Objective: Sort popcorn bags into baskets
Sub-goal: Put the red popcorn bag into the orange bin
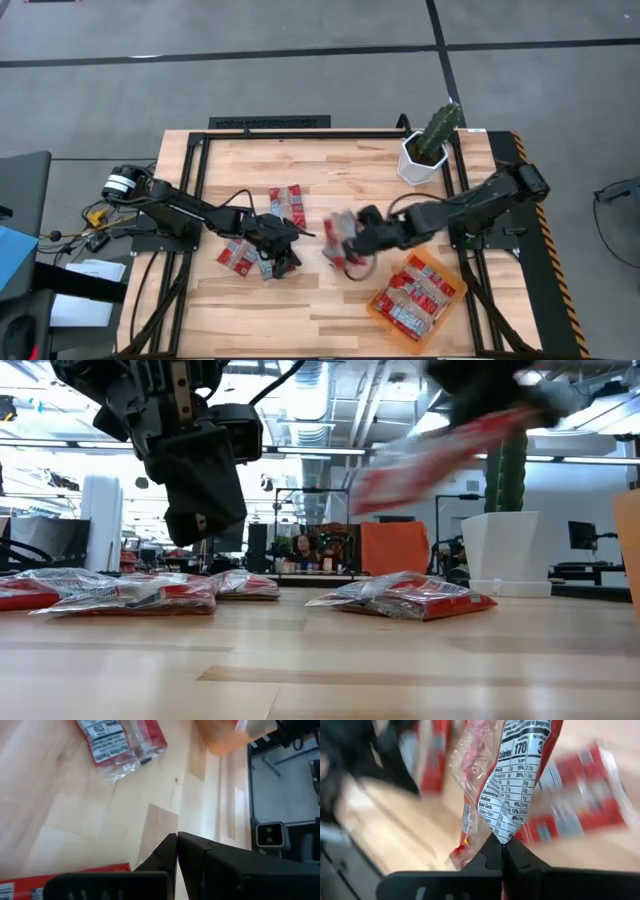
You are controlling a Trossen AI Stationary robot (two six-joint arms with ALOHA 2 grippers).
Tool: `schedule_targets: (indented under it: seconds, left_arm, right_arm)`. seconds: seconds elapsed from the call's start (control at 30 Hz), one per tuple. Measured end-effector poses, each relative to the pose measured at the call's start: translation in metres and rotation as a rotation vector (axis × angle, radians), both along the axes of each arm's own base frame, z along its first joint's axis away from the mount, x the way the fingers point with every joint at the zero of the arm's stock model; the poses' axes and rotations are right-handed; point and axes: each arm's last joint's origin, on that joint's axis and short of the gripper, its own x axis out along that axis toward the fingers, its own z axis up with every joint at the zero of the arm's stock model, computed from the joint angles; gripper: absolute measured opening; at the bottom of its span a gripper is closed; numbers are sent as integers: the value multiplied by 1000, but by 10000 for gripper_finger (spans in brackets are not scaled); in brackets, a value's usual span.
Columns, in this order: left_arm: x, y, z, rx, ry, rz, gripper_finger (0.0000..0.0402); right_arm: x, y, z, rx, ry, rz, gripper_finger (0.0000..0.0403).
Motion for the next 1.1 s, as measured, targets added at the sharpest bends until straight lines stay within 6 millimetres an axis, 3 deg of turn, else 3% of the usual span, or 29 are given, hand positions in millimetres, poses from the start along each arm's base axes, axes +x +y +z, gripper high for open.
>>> schedule_targets:
  seconds: [0.3, 0.47, 0.63, 0.87, 1.1]
  left_arm:
    - [-2, -1, -2, 2, 25, -10, 1]
    - [-2, -1, -2, 18, 22, -2, 1]
    - [-1, 0, -2, 24, 21, 8, 1]
    - [-1, 0, -2, 24, 22, 13, 1]
    - [-1, 1, -2, 22, 26, 41, 1]
  right_arm:
    - [-98, 36, 30, 57, 262, 87, 5]
    - [-137, 51, 34, 59, 372, 74, 9]
    - [-154, 65, 30, 12, 402, 179, 5]
    - [-159, 69, 9, -51, 558, 256, 10]
    - [-158, 70, -7, -88, 565, 336, 8]
